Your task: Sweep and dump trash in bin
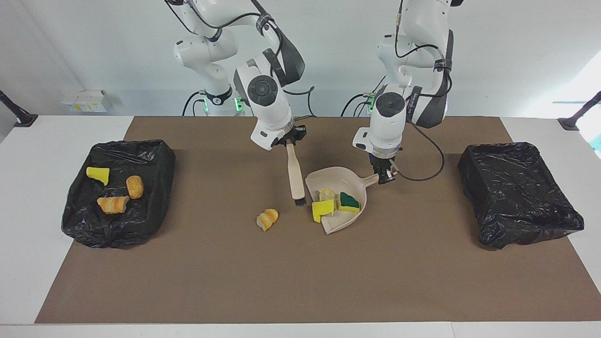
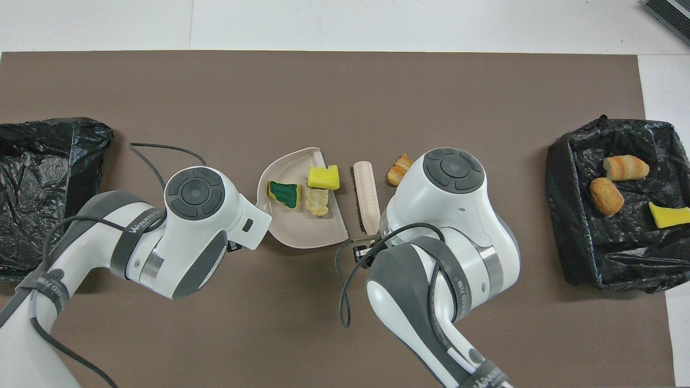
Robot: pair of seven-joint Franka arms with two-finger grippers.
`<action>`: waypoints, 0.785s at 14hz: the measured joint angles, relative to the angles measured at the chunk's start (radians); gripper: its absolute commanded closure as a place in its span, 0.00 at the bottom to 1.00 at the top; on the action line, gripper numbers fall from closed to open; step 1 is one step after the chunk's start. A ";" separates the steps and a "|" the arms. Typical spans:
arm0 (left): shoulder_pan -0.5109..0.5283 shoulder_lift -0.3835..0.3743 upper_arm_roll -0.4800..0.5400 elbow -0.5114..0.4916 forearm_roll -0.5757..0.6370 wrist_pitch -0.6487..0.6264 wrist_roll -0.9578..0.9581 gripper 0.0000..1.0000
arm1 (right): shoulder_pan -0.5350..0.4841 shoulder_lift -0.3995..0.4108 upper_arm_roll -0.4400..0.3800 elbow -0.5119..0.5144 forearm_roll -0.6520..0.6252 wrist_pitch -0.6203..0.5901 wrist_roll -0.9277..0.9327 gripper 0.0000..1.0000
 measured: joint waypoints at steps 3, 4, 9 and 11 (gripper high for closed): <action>0.000 -0.001 0.000 -0.001 0.000 0.000 -0.041 1.00 | -0.074 0.006 -0.002 -0.006 -0.128 -0.008 -0.104 1.00; 0.000 -0.001 0.000 -0.001 0.000 0.000 -0.052 1.00 | -0.104 0.013 -0.003 -0.007 -0.184 -0.008 -0.123 1.00; 0.000 -0.005 0.000 -0.006 -0.002 0.000 -0.072 1.00 | -0.181 0.072 -0.004 -0.008 -0.293 0.010 -0.138 1.00; 0.000 -0.005 0.000 -0.007 -0.003 0.000 -0.078 1.00 | -0.168 0.101 0.003 -0.009 -0.292 0.046 -0.137 1.00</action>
